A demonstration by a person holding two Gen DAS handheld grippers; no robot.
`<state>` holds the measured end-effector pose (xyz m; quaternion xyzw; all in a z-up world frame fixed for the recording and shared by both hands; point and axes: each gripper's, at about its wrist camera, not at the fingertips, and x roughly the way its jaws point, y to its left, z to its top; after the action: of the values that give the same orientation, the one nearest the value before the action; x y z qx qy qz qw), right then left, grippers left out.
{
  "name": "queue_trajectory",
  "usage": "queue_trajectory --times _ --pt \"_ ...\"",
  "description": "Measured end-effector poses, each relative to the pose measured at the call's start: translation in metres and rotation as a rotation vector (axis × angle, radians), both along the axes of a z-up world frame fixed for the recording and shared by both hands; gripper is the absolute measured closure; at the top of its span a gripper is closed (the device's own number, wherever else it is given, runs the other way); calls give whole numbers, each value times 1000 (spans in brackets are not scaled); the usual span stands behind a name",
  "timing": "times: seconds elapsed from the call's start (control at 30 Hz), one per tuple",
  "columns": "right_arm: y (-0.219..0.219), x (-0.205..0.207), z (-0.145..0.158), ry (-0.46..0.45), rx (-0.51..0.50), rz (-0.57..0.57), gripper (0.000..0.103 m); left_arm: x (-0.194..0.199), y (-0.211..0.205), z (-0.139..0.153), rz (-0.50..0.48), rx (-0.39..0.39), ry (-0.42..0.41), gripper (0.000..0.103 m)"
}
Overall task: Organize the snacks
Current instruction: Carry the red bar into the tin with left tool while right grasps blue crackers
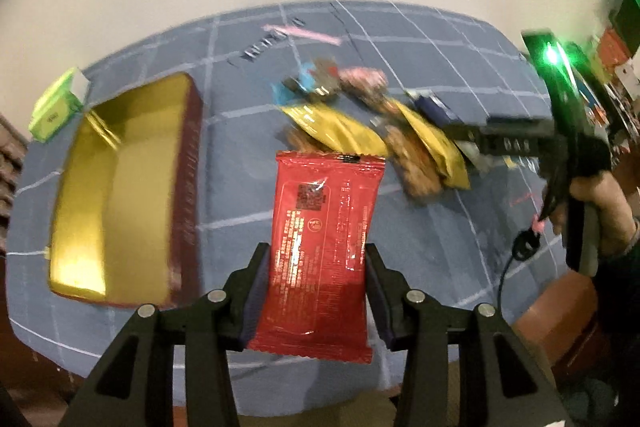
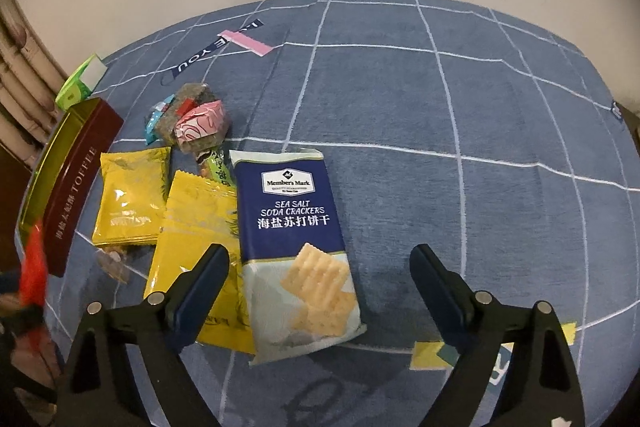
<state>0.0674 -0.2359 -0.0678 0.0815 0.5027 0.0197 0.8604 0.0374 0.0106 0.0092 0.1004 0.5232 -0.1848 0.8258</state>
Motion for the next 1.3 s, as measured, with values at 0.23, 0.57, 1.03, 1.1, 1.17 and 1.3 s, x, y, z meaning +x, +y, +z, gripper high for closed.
queue_trajectory --times 0.23,0.57,1.03,1.1,1.17,1.3 --pt "-3 3 -2 12 48 -16 18 35 55 20 114 36 -69 57" --pt "-7 7 -6 36 119 -38 26 75 130 -1 263 121 -49 57" --pt "-5 11 -6 57 120 -42 48 93 166 -38 321 168 17 57" --pt "-5 13 -7 59 108 -40 48 93 167 -40 320 168 21 57" --pt "-6 15 -7 61 83 -43 48 94 169 -42 321 172 23 57" --pt "-6 20 -8 64 53 -39 49 95 173 -45 329 172 29 57"
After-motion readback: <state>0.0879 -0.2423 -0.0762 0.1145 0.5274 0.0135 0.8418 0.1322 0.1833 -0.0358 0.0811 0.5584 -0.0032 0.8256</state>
